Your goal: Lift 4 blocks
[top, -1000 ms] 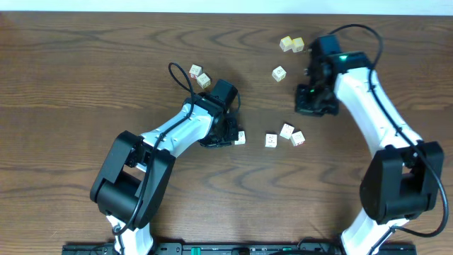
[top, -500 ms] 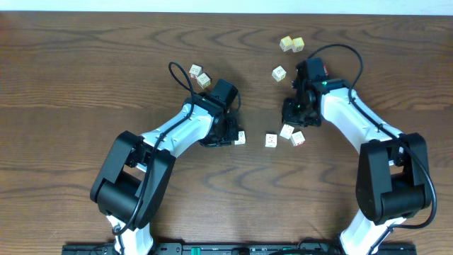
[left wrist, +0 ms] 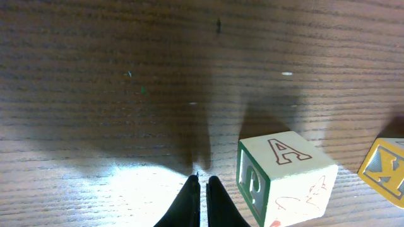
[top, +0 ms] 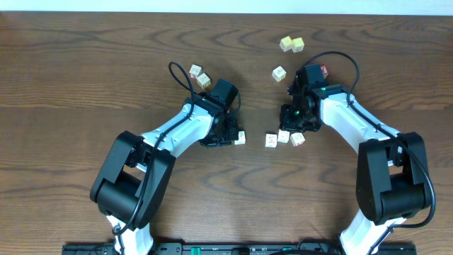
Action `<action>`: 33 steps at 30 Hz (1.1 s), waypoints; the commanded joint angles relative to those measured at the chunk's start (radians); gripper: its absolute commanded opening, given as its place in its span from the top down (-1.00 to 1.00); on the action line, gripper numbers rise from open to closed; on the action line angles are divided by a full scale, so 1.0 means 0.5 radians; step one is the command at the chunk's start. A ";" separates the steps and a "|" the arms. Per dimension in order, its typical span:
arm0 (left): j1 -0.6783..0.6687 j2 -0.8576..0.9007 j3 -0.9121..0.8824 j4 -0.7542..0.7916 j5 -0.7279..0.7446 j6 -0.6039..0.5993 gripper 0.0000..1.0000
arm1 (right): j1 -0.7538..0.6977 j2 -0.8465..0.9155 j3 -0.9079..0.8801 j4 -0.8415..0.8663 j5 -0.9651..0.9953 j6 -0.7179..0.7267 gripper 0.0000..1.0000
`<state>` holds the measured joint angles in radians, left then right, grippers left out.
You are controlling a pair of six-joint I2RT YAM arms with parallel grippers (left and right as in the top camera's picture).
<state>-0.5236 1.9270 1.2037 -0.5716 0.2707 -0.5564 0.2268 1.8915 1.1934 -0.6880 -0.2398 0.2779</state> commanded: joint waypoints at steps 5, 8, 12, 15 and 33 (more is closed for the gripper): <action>0.010 0.015 -0.018 0.002 -0.027 0.011 0.86 | 0.014 0.018 -0.005 -0.060 -0.191 -0.147 0.98; 0.010 0.015 -0.018 0.002 -0.027 0.011 0.85 | 0.014 0.017 -0.005 -0.062 -0.204 -0.126 0.98; 0.010 0.015 -0.018 0.002 -0.027 0.012 0.85 | 0.012 0.001 0.027 -0.116 -0.204 -0.108 0.98; 0.010 0.015 -0.018 0.002 -0.027 0.011 0.86 | 0.011 -0.018 0.097 -0.217 -0.204 -0.108 0.98; 0.010 0.015 -0.018 0.027 -0.027 0.011 0.85 | -0.401 -0.091 0.307 -0.661 0.005 -0.158 0.98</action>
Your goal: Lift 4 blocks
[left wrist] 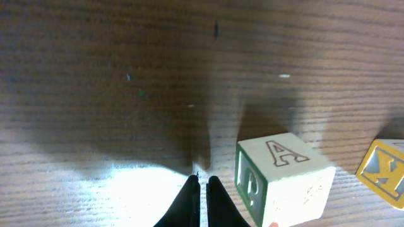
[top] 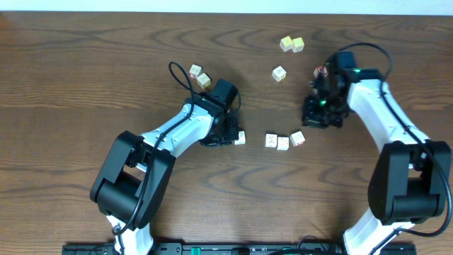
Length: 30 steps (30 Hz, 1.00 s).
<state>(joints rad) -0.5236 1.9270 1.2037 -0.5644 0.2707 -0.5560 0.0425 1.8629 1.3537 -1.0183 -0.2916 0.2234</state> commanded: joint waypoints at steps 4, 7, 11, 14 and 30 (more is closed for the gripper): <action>0.010 0.015 -0.018 0.020 -0.027 0.010 0.86 | -0.020 -0.034 -0.192 0.217 0.108 -0.074 0.98; 0.010 0.015 -0.018 0.017 -0.026 0.010 0.86 | 0.004 -0.034 -0.308 0.363 0.101 -0.010 0.98; 0.010 0.015 -0.018 0.016 -0.026 0.009 0.86 | 0.037 -0.034 -0.401 0.400 0.102 0.063 0.98; 0.010 0.015 -0.018 0.018 -0.026 0.002 0.86 | 0.050 -0.034 -0.427 0.391 0.089 0.067 0.98; 0.010 0.015 -0.018 0.017 -0.027 0.002 0.86 | 0.082 -0.034 -0.391 0.182 -0.056 0.051 0.98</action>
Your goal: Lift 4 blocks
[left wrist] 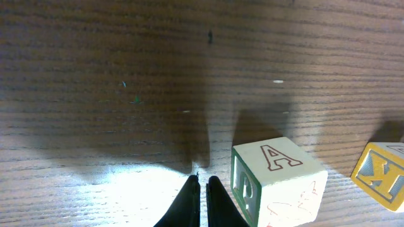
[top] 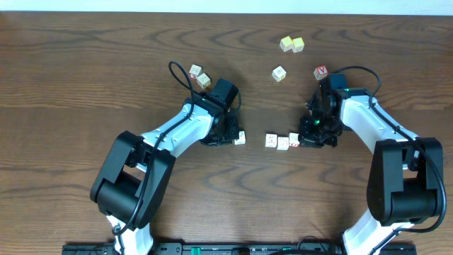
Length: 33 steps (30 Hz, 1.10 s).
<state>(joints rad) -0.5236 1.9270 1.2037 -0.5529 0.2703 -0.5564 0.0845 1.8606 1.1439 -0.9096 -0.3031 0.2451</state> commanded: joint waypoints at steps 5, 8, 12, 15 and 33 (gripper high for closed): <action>0.010 0.015 -0.018 -0.005 -0.027 0.005 0.86 | 0.010 -0.031 0.174 -0.412 -0.104 -0.228 0.98; 0.010 0.016 -0.018 -0.005 -0.027 0.004 0.86 | 0.045 -0.030 0.168 -0.564 -0.144 -0.352 0.98; 0.010 0.016 -0.018 -0.006 -0.056 0.005 0.85 | 0.160 -0.030 0.114 -0.578 -0.137 -0.358 0.98; 0.010 0.016 -0.018 -0.006 -0.056 0.005 0.85 | 0.266 -0.030 0.038 -0.395 -0.130 -0.196 0.98; 0.010 0.016 -0.018 -0.005 -0.056 0.005 0.86 | 0.504 -0.030 0.018 -0.032 0.261 0.242 0.98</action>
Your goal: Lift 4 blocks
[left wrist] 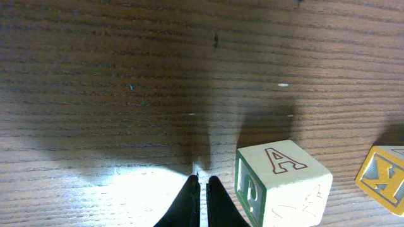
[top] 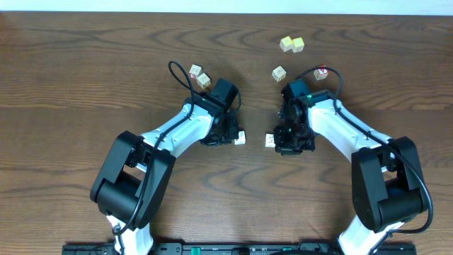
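Note:
Small wooden letter blocks lie scattered on the brown table [top: 85, 78]. My left gripper [left wrist: 201, 179] is shut with nothing between its fingers and rests on the wood just left of a white block with a red "A" [left wrist: 282, 184]. Overhead, that left gripper [top: 231, 135] touches the same block [top: 241, 137]. My right gripper [top: 289, 142] is low over a short row of blocks; only the row's left block [top: 270, 140] shows, and its jaws are hidden by the arm. A yellow block [left wrist: 382, 181] sits at the left wrist view's right edge.
Other blocks: two cream ones [top: 291, 44] at the back, one [top: 279, 73] ahead of them, a red-faced one [top: 321, 73] by the right arm's cable, and two [top: 199, 76] behind the left arm. Both arms reach in from the front edge.
My right gripper has moved left from beside the right end of the block row to over it, hiding two of the row's blocks. The left gripper stays shut beside the "A" block.
The right gripper first stood behind the three-block row. Then it was off to the back right, then down at the row's right end, and now over the row. All along the left gripper stayed shut on the table beside the "A" block.

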Action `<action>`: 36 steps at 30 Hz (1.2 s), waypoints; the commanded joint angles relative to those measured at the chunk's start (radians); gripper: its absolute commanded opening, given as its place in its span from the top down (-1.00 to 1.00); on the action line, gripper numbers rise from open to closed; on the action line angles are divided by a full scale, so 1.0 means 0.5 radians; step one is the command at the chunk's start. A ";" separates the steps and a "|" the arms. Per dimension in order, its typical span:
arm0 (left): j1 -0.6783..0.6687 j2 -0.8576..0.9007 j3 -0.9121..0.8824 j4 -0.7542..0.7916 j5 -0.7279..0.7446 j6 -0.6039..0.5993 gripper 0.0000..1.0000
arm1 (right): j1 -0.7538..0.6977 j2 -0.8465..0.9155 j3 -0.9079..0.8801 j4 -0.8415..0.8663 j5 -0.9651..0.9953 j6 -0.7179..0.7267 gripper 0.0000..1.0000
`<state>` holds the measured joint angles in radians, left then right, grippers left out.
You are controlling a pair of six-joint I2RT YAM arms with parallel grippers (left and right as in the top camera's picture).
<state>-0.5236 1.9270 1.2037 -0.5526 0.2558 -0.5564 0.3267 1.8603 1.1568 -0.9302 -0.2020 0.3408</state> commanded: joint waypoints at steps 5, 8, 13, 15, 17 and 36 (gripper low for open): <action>0.010 0.016 -0.018 -0.006 -0.027 0.005 0.86 | 0.020 -0.029 -0.008 0.018 0.066 0.050 0.98; 0.010 0.016 -0.018 -0.007 -0.027 0.005 0.85 | 0.020 -0.030 -0.006 0.020 0.064 0.050 0.98; 0.010 0.016 -0.018 -0.005 -0.028 0.008 0.85 | 0.020 -0.043 0.048 -0.023 -0.103 -0.011 0.98; 0.010 0.018 -0.018 0.005 -0.028 0.048 0.86 | 0.019 -0.064 0.122 -0.094 -0.105 -0.031 0.98; 0.010 0.018 -0.018 0.011 -0.029 0.066 0.85 | 0.009 -0.098 0.199 -0.150 -0.087 -0.049 0.98; -0.163 0.103 -0.018 0.201 -0.124 0.079 0.85 | -0.484 -0.247 0.292 -0.277 0.249 -0.050 0.98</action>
<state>-0.5865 1.9560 1.2037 -0.4541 0.2108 -0.5259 0.0990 1.7409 1.3128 -1.0664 -0.0933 0.3283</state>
